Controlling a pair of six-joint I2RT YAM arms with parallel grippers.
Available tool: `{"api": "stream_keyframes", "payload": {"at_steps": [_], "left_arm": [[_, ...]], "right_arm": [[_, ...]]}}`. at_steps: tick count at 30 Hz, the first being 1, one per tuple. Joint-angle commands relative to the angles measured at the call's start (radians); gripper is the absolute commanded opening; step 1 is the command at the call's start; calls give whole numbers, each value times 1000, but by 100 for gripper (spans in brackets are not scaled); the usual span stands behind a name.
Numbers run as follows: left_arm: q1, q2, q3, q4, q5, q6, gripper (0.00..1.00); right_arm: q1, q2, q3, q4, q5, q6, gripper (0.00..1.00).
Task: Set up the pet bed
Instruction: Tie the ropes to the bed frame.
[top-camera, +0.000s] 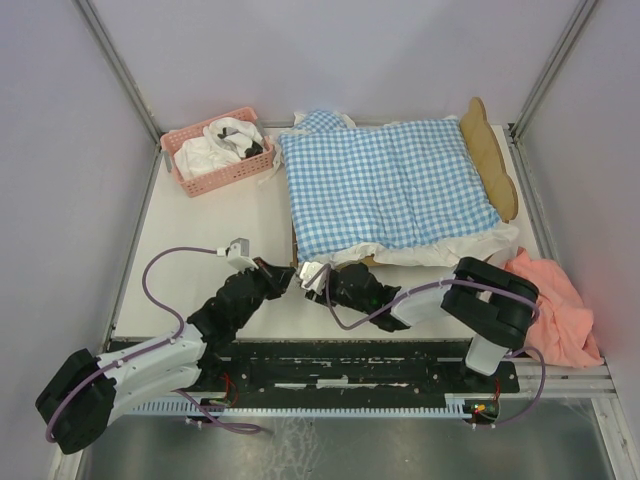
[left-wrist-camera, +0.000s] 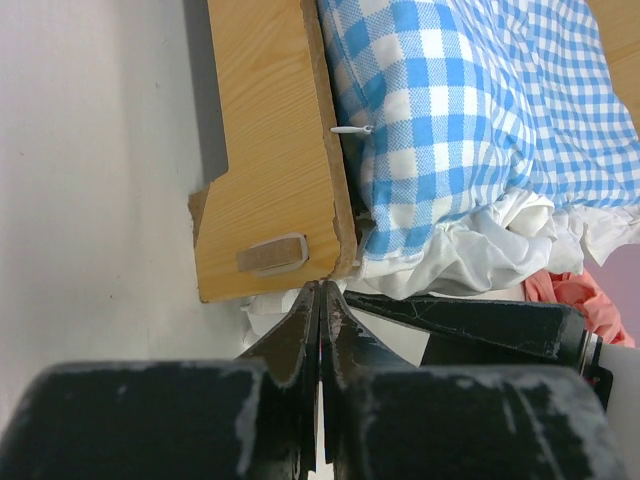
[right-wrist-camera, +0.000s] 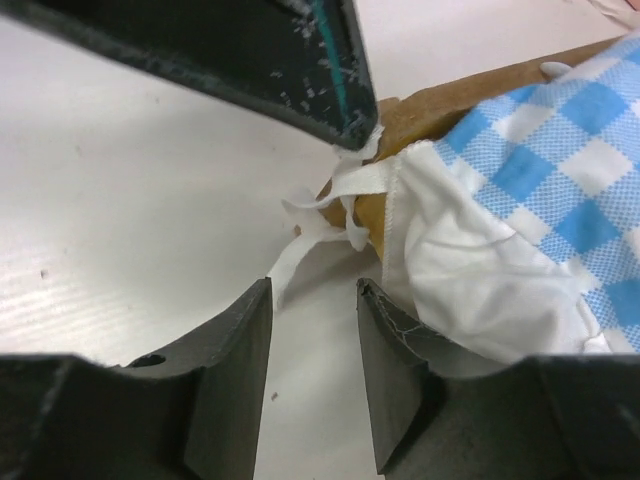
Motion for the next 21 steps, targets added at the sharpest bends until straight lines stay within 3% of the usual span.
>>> {"api": "stream_keyframes", "payload": {"at_steps": [1,10,15,17,20,21], "left_arm": [[6,-6,11,52,-16,-6,3],[6,-39,8,38,-13,5,3],[6,-65,21,28,-8,26,3],[7,-70,29,24,-6,32,3],[6,-73,43,17,-3,38,3],[6,-76,48,12,-3,40,3]], "right_arm": [[0,59,-23,240,39,211,48],[1,201,20,355,72,270,51],[2,241,35,370,69,284,47],[1,256,33,383,66,289,38],[1,273,26,399,95,290,5],[0,274,16,409,121,295,2]]}}
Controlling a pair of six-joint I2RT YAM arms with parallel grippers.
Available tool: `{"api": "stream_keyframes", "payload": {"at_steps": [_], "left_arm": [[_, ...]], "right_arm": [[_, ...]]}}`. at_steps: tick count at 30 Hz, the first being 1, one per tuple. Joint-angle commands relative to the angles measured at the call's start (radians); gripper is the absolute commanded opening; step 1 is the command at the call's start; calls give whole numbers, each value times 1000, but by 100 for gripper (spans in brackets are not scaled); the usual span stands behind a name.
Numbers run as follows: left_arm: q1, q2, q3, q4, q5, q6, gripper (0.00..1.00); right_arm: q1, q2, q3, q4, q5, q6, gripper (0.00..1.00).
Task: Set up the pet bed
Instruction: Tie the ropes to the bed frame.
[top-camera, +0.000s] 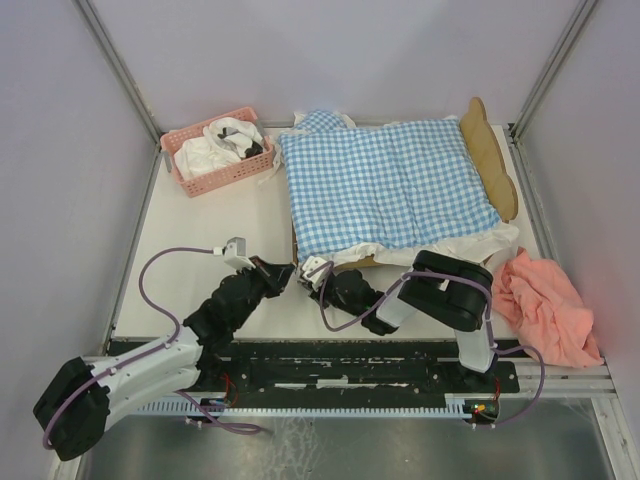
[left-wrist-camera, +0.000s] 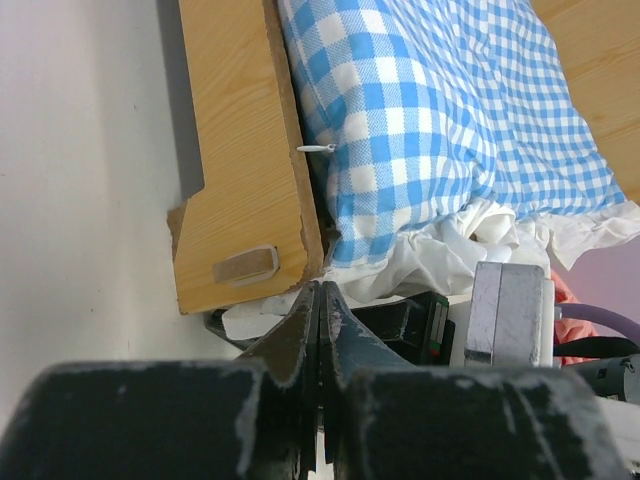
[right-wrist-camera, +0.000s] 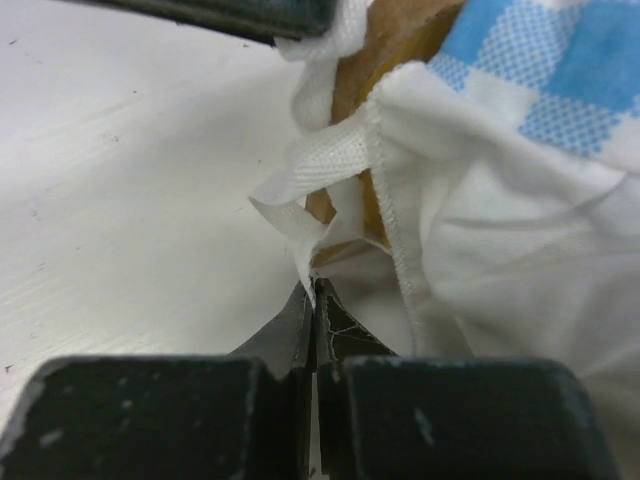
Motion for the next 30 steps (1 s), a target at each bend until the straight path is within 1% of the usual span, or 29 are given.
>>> {"api": "stream_keyframes", "payload": {"at_steps": [1,3,10,14,19,23,30], "left_arm": [[6,-19,52,13,-6,42,3],[6,-30,69,-4,-21,59,3],[6,-44,148,-38,-33,123,3],[6,-50,181,-60,-55,151,3],[7,-52,225,-116,-111,199,3],[7,-47,251,-124,-136,248,3],[6,-92,264,-159,-194,267,3]], "right_arm": [[-1,16,-2,104,76,32,2],[-1,15,-20,130,97,37,2],[-3,21,-17,128,159,77,2],[-10,28,-8,131,135,109,2],[-10,47,2,131,167,156,2],[-10,66,-4,150,193,198,2],[-10,72,-19,173,197,271,2]]}}
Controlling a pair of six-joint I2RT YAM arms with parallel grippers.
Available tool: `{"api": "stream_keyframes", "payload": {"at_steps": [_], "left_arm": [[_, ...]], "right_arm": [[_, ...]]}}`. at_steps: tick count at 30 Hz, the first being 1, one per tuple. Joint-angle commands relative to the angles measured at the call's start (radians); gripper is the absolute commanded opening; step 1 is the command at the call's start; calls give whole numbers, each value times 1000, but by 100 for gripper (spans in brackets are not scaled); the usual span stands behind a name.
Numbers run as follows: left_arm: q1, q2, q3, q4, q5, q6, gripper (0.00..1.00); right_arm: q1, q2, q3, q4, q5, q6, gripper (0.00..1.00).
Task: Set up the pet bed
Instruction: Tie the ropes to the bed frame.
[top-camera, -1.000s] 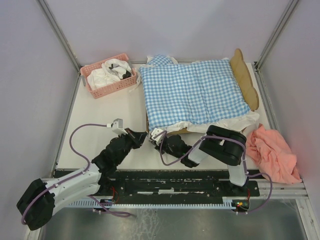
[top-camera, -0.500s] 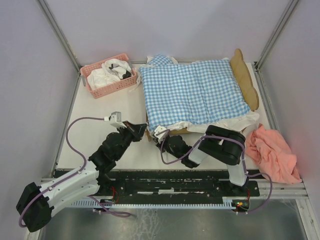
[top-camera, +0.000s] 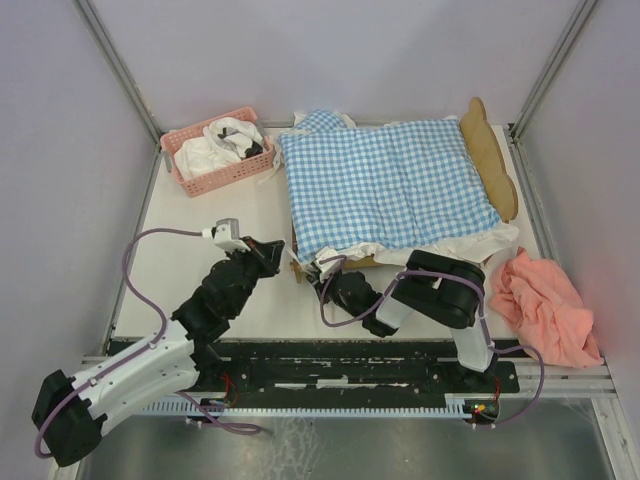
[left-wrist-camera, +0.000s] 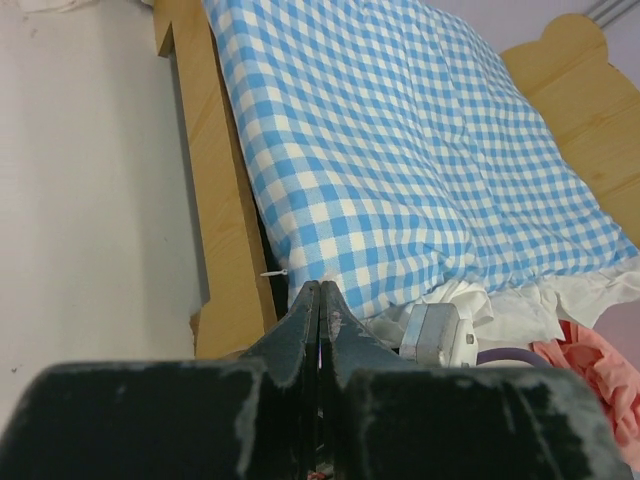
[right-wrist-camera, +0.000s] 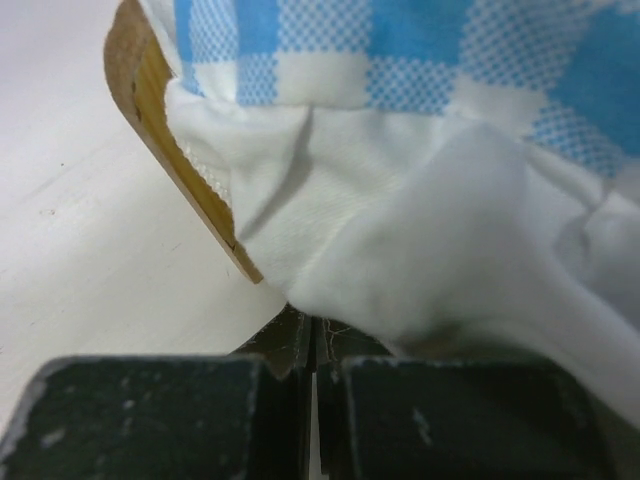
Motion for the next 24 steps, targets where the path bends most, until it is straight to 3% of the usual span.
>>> {"api": "stream_keyframes", "payload": {"at_steps": [1,6,9,16,24], "left_arm": [[7,-51,55,7,-70,59,3],[6,-94,48,-60,-64,16,3],[6,-136,13,-185,-51,-73,3],[7,-288,-118,-440,-224,-308,3],[31,-220,-62,-568,-336,-346,3]], "right_arm": [[-3,21,-9,58,21,67,2],[-3,9,-23,70,39,70,2],[-3,-32,-45,71,48,60,2],[-10,-186,-54,-121,102,21,2],[-35,-262,-45,-207,107,14,2]]}}
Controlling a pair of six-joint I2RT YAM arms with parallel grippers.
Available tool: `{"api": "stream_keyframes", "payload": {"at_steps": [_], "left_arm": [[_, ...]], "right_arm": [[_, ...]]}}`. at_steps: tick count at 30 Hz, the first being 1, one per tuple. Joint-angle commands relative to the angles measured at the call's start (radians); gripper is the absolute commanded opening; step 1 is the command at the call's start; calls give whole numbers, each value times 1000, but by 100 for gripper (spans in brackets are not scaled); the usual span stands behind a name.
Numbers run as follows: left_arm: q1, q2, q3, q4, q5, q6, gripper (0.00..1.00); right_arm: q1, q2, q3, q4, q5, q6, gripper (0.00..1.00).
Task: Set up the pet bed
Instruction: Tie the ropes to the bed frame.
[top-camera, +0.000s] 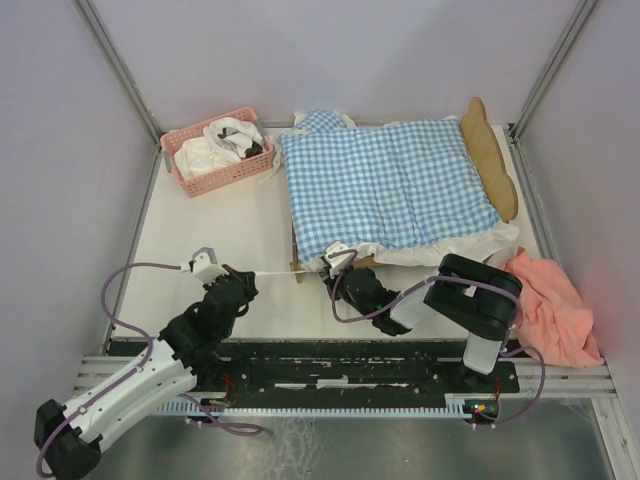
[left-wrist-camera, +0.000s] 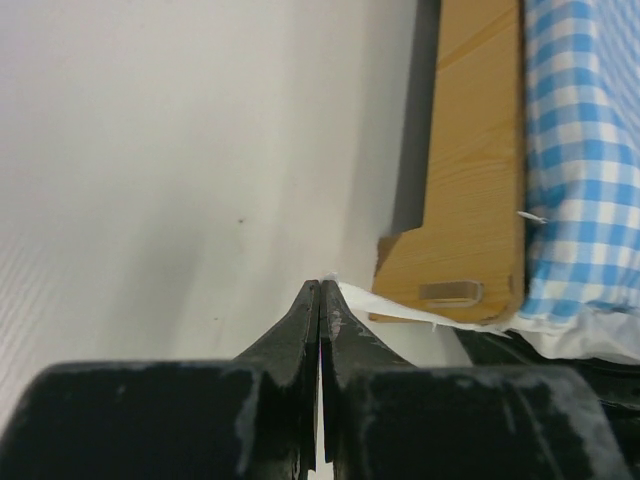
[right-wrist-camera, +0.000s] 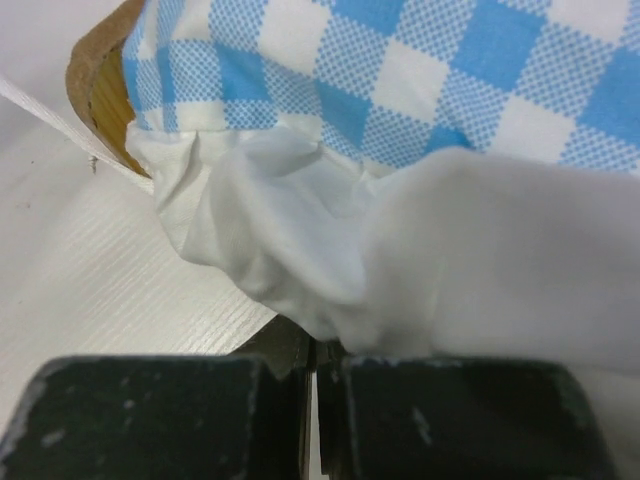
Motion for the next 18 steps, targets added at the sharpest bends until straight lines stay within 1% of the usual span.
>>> {"api": "stream_keyframes", "payload": {"at_steps": [1,5,9,16,18], "left_arm": [[26,66,57,-66,-111,-70,3],[54,89,49,-77,-109,-94,3],[99,94,41,-69,-84,-87,3],[150,142,59,-49,-64,-74,3],[156,157,59,-32,-46,-68,3]], "right_arm": [[-26,-75,21,-39,35,-7,2],[-37,-108,11,-66,30,-3,2],[-48,-119,2,-66,26,4,2],[-61,-113,-16,-31,35,29,2],[-67,-113,-1,-63,28,40,2]]}}
